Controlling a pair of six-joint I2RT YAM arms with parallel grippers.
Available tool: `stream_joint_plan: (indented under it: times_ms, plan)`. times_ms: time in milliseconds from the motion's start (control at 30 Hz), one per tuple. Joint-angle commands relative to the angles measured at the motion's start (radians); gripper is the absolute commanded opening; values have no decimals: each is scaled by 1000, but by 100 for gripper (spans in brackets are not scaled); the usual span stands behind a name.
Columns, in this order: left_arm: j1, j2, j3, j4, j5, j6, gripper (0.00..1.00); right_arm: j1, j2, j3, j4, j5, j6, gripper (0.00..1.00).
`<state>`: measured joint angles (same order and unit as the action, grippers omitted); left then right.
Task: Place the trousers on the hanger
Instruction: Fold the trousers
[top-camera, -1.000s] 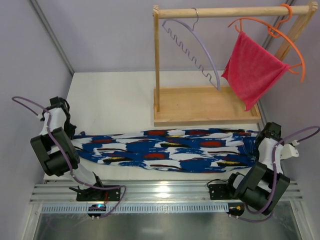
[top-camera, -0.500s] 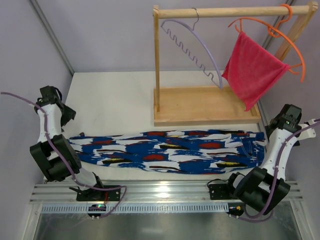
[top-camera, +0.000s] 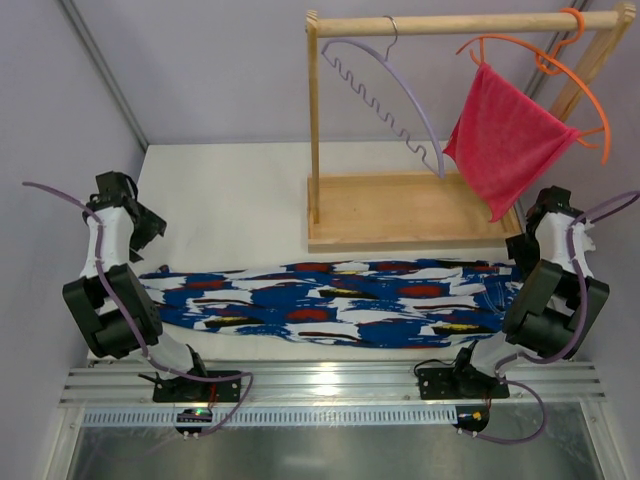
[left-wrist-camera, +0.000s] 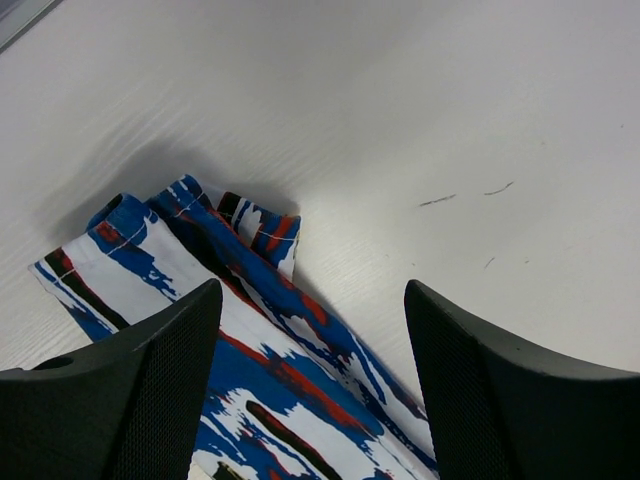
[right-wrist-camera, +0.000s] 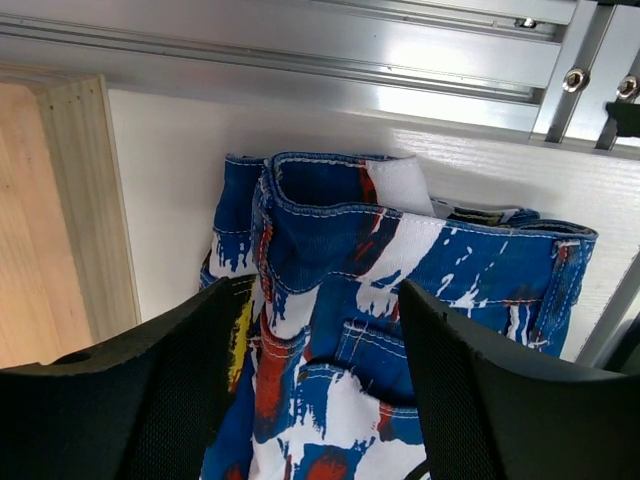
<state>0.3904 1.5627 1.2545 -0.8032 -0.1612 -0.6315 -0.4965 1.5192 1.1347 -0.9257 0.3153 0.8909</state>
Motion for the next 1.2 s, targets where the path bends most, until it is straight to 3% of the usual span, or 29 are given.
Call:
stream_joint_plan:
  times_ms: [0, 100, 133, 233, 300, 333, 400, 600, 767, 1167]
  plan:
    - [4, 7, -13, 33, -17, -31, 73, 16, 27, 22, 13, 10, 57, 69]
    - [8, 11, -24, 23, -81, -48, 73, 29, 71, 16, 44, 22, 59, 68]
    - [13, 14, -23, -5, -166, -115, 73, 29, 91, 14, 53, 19, 53, 65]
    - [44, 30, -23, -34, -144, -166, 72, 29, 98, -4, 83, 25, 33, 52]
    - [45, 30, -36, -28, -81, -178, 69, 29, 84, -36, 106, 34, 20, 35]
    - [44, 27, -41, -25, -68, -184, 68, 29, 78, -47, 123, 41, 14, 12]
    - [44, 20, -49, -17, -58, -191, 66, 29, 58, -72, 136, 42, 2, 4]
    - [45, 26, -50, -62, -222, -182, 66, 15, -7, -87, 111, 148, 8, 4]
    - [45, 42, -101, -74, -313, -183, 66, 4, -39, -84, 130, 143, -12, 4]
    - [47, 72, -132, -8, -227, -194, 63, 3, -48, -108, 159, 110, -40, 4]
